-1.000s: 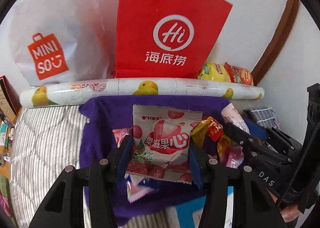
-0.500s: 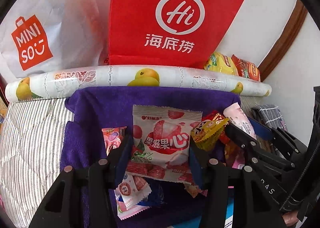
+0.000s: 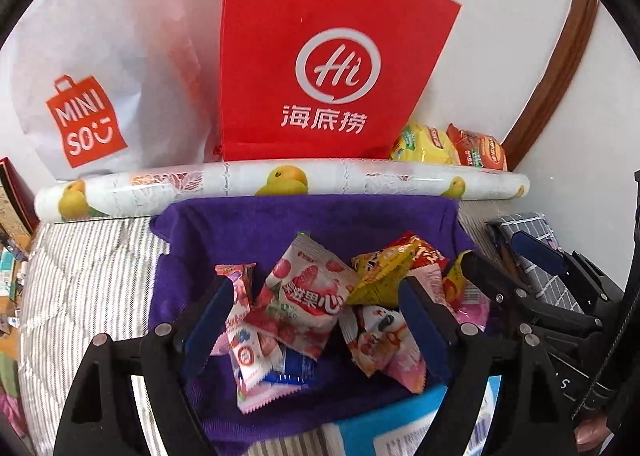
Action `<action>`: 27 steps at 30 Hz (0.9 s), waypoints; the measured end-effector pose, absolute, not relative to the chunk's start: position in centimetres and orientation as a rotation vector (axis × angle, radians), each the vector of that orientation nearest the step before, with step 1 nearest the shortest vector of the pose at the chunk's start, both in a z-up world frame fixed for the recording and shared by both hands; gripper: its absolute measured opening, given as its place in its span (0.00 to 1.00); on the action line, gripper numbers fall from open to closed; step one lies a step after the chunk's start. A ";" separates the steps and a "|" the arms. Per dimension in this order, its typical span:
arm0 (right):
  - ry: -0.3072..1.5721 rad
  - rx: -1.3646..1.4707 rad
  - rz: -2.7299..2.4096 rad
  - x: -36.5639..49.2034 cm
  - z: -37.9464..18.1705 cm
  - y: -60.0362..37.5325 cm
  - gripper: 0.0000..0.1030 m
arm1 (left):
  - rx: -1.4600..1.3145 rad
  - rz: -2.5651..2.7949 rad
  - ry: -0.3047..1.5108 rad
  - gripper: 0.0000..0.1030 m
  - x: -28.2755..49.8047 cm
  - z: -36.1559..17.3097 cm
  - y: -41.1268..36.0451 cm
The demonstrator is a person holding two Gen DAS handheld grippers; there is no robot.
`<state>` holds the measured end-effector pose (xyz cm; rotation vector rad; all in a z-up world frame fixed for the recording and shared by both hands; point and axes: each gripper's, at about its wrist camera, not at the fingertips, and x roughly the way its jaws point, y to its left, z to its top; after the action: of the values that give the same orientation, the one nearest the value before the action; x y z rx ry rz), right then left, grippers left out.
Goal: Organize snacks
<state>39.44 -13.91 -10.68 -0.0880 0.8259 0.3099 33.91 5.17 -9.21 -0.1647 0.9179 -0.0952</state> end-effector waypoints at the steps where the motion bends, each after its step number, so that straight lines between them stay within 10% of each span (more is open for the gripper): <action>1: 0.822 -0.086 0.308 39.1 -10.4 -14.0 0.72 | -0.163 -0.096 0.914 0.81 33.5 -8.9 5.1; 19: 0.856 -0.024 0.273 27.2 -5.2 -17.9 0.75 | -0.121 -0.066 0.846 0.94 20.9 -3.5 2.9; 27: 0.813 -0.001 0.213 20.5 -3.2 -20.6 0.98 | -0.073 -0.030 0.782 0.98 14.2 -1.1 1.4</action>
<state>20.47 -20.56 -3.20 -0.0007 0.8125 0.2129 14.18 1.37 -1.09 -0.0727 0.7819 -0.0300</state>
